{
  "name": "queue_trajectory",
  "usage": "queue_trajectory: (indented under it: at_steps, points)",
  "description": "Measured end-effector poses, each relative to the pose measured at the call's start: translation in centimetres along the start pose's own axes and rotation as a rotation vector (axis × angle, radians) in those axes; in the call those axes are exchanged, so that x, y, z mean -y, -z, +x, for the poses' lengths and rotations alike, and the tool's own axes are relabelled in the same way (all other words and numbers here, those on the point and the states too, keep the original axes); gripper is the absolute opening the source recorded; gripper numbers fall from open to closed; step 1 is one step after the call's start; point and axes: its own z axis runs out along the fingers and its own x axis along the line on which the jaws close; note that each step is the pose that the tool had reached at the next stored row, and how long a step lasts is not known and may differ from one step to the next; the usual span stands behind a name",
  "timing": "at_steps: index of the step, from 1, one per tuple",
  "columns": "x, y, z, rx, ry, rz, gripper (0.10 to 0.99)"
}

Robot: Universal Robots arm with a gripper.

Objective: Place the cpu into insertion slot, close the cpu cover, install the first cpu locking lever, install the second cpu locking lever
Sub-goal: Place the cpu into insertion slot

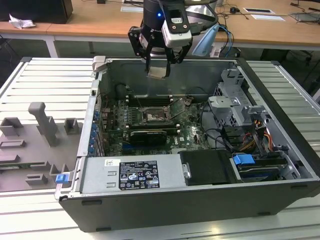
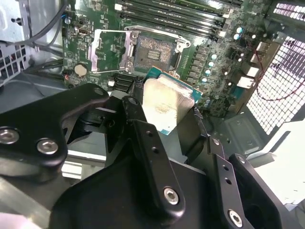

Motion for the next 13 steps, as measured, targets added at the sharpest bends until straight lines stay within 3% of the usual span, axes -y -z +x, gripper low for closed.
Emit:
queue_trajectory:
  at_steps: [13]
  points:
    - [0.0, -0.13, 0.0, 0.0128, -0.124, 0.008, 0.525]
